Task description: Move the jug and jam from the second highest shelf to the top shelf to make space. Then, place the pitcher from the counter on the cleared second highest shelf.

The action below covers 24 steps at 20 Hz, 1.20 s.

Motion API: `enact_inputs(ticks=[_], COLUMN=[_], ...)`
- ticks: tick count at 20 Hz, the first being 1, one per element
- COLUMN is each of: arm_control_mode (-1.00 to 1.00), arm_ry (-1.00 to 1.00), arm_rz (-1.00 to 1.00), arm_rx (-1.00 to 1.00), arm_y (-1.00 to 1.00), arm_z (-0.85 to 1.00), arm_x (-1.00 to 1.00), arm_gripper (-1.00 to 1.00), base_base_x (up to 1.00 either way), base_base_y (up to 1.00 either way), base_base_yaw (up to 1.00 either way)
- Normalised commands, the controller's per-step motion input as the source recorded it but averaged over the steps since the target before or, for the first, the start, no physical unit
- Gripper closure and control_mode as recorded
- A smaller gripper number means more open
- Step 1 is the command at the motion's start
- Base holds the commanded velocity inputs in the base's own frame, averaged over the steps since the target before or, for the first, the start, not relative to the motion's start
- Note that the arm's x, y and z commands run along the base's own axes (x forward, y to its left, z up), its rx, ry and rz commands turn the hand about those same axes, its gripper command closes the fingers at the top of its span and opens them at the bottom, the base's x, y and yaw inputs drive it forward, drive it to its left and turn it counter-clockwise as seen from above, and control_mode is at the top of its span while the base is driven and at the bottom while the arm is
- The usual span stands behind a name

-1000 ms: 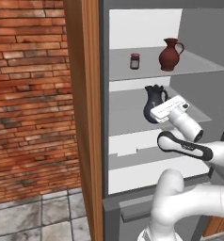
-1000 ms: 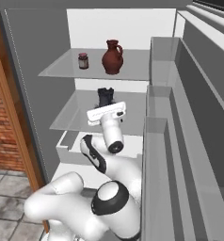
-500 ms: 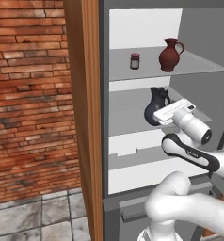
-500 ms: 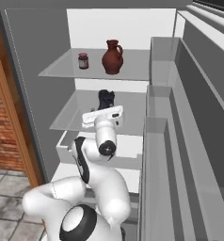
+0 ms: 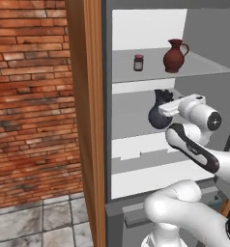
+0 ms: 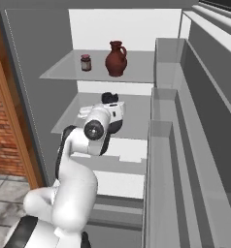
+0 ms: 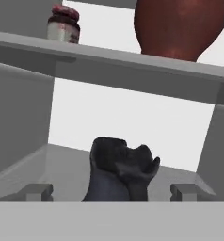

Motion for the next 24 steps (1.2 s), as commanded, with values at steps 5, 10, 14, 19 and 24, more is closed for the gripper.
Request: enact_inputs(ticks=[5,10,14,19,24], arm_control_mode=[-1.00,-1.00,-1.00,-1.00,-1.00], arm_ry=[0.46,0.41,0.32,0.07,0.00], arm_rz=[-0.19,-0.17,-0.10,0.00,0.00], arm_rx=[-0.08,-0.09,-0.06,-0.02,0.00], arm_y=[0.00,0.00,0.00,0.00,0.23], arm_z=[0.03,0.00,-0.01,-0.21,-0.10], arm_x=[-0.61,-0.68,-0.72,-0.86,-0.81], arm_gripper=[-1.00,-1.00,-1.00,-1.00,-1.00], base_base_x=[0.00,0.00,0.00,0.00,0.00], base_base_y=[0.00,0.00,0.00,0.00,0.00], base_base_yaw=[0.00,0.00,0.00,0.00,0.00])
